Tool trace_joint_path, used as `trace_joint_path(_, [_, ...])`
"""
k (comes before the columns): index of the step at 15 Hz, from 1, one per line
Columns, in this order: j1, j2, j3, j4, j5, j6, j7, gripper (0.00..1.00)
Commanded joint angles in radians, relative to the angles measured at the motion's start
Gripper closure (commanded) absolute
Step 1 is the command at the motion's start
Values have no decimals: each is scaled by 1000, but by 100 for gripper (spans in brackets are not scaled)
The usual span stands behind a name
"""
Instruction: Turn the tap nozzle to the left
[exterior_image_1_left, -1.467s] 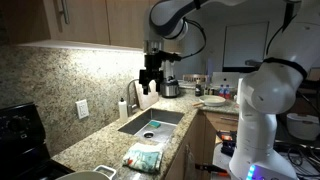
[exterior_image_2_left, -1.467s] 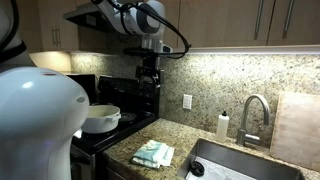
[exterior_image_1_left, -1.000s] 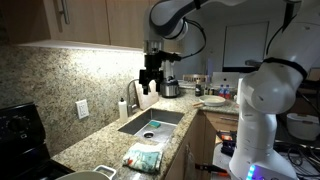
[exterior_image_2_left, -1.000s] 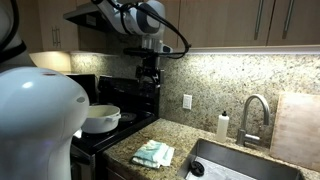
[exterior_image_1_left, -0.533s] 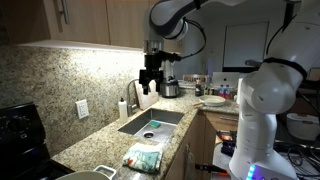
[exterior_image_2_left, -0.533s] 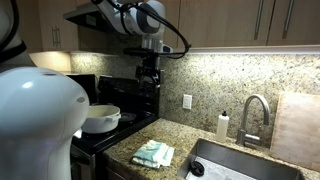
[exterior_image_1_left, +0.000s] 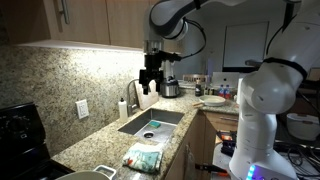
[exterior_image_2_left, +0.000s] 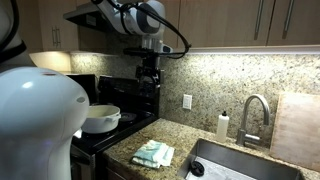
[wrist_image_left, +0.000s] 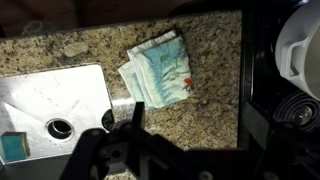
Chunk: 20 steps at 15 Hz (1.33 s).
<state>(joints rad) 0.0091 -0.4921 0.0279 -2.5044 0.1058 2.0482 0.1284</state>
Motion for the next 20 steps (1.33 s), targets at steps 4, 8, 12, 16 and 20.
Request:
trace_joint_path(4, [-40,28,0,40,-177,101,-46,0])
trace_joint_path(8, [-82,91,-35,82,-271,221,-55,0])
trace_joint_path(12, [-140,163,-85,107,-304,345,-28,0])
trace_joint_path(16, [-125,134,-76,88,-280,308,-26,0])
trace_joint_path(20, [-117,133,-74,71,-270,350,-34,0])
